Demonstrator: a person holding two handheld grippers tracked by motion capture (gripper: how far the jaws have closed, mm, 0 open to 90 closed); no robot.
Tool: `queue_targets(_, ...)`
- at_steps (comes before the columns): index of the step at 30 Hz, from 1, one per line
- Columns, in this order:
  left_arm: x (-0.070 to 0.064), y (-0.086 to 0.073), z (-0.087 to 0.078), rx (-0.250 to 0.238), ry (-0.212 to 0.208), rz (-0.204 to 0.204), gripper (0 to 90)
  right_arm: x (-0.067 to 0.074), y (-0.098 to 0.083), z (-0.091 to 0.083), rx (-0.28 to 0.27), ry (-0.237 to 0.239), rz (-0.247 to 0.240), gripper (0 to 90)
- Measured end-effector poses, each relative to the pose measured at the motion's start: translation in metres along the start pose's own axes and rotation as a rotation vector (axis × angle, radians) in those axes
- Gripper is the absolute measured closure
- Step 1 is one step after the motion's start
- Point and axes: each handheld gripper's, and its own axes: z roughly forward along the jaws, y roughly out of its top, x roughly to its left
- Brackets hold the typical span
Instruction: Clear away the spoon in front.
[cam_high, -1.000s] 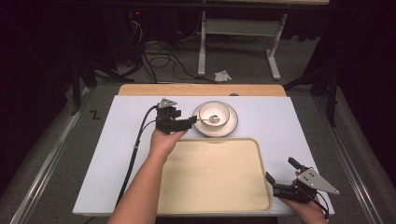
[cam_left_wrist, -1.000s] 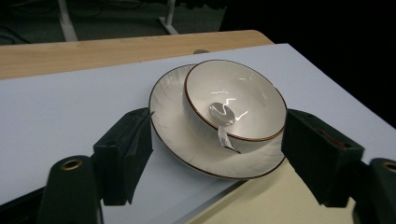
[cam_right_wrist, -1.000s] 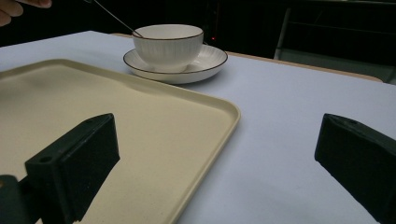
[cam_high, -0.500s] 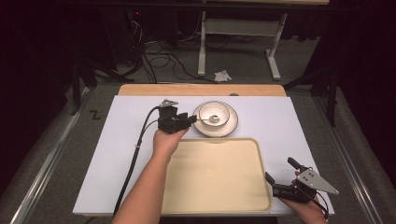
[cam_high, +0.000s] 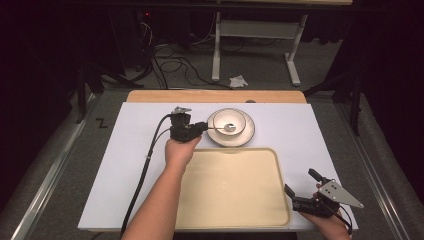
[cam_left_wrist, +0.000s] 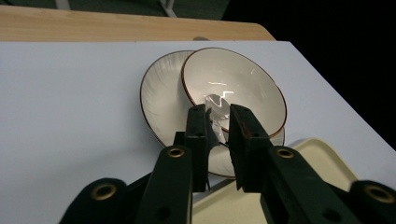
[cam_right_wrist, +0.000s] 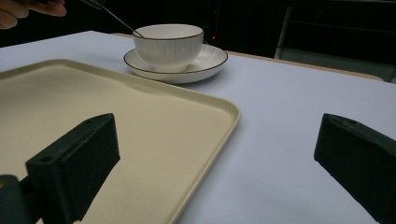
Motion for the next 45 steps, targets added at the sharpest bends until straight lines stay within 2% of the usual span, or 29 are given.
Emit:
queue_targets(9, -0.005, 0.0, 0.0, -0.007, 0.016, 0.028, 84.8, 0.0, 0.0, 0.0, -0.002, 0.0, 0.0, 0.8)
queue_targets(12, -0.006, -0.001, -0.001, -0.01, 0.012, 0.038, 89.1, 0.0, 0.0, 0.0, -0.002, 0.0, 0.0, 0.8)
queue_targets(14, -0.008, -0.002, 0.0, -0.011, 0.019, 0.058, 89.4, 0.0, 0.0, 0.0, -0.003, 0.0, -0.003, 0.8)
queue_targets(19, -0.01, -0.002, -0.001, -0.022, 0.021, 0.07, 89.7, 0.0, 0.0, 0.0, -0.002, 0.0, 0.0, 0.8)
queue_targets(24, -0.012, 0.0, -0.008, -0.077, 0.007, 0.098, 89.9, 0.0, 0.0, 0.0, 0.001, 0.001, 0.005, 1.1)
queue_targets(32, -0.016, 0.004, -0.022, -0.125, 0.007, 0.128, 89.9, 0.0, 0.0, 0.0, 0.0, 0.0, 0.001, 1.3)
queue_targets(42, -0.018, 0.007, -0.037, -0.166, -0.003, 0.137, 89.9, 0.001, 0.0, 0.0, -0.002, 0.001, 0.003, 1.8)
queue_targets(45, -0.02, 0.007, -0.042, -0.173, -0.004, 0.153, 89.9, 0.001, 0.0, 0.0, -0.001, 0.001, 0.003, 1.8)
